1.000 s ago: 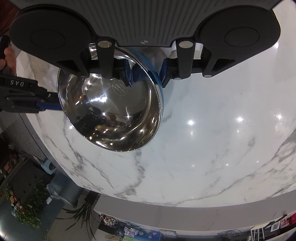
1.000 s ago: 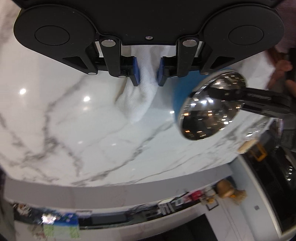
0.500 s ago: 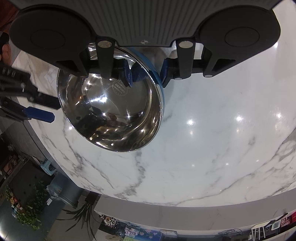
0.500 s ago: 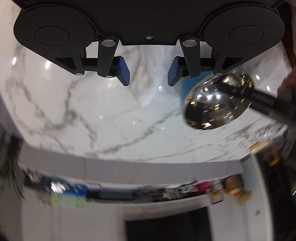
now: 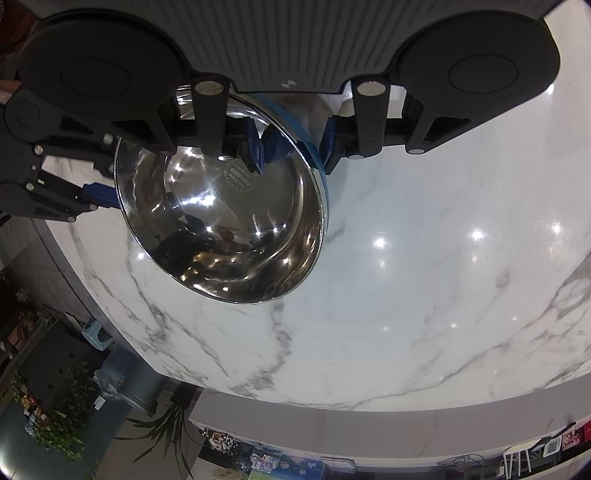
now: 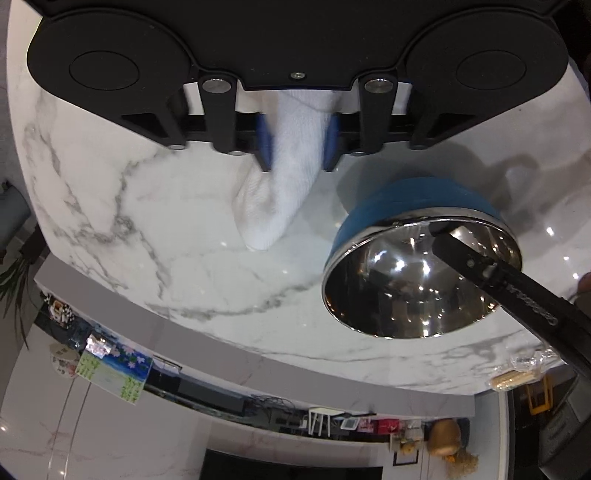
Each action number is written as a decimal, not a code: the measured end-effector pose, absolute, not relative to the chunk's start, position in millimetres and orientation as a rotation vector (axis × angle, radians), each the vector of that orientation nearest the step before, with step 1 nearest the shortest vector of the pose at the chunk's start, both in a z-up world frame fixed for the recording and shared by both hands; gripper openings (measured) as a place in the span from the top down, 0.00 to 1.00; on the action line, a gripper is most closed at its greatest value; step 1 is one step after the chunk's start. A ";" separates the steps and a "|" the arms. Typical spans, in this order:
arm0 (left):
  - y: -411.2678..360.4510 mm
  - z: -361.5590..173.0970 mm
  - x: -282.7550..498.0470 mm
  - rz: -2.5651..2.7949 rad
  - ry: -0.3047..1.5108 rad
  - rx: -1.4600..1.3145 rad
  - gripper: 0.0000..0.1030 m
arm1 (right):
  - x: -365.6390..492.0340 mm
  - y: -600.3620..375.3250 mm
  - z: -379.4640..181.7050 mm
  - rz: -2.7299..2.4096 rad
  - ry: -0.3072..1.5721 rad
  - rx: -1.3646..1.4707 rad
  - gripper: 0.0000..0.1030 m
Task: Clean bowl
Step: 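Keep wiping the bowl's outer side with the cloth in the right gripper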
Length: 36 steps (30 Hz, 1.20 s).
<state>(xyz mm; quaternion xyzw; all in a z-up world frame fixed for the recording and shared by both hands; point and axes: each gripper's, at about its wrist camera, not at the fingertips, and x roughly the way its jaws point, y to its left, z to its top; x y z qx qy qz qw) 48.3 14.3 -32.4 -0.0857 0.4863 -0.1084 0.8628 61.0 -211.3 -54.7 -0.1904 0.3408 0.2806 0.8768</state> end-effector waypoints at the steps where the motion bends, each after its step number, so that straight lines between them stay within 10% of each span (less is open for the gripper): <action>1: 14.3 -32.2 48.2 -0.227 1.018 -0.177 0.71 | 62.6 -212.2 -54.7 0.579 0.714 -0.387 0.86; 16: 23.8 -30.4 52.4 -0.203 0.984 -0.220 0.84 | 88.9 -280.3 -12.0 0.755 0.677 0.136 0.89; 36: 24.9 -35.2 52.3 -0.181 1.047 -0.319 0.76 | 65.5 -226.6 -42.1 0.899 0.795 -0.231 0.89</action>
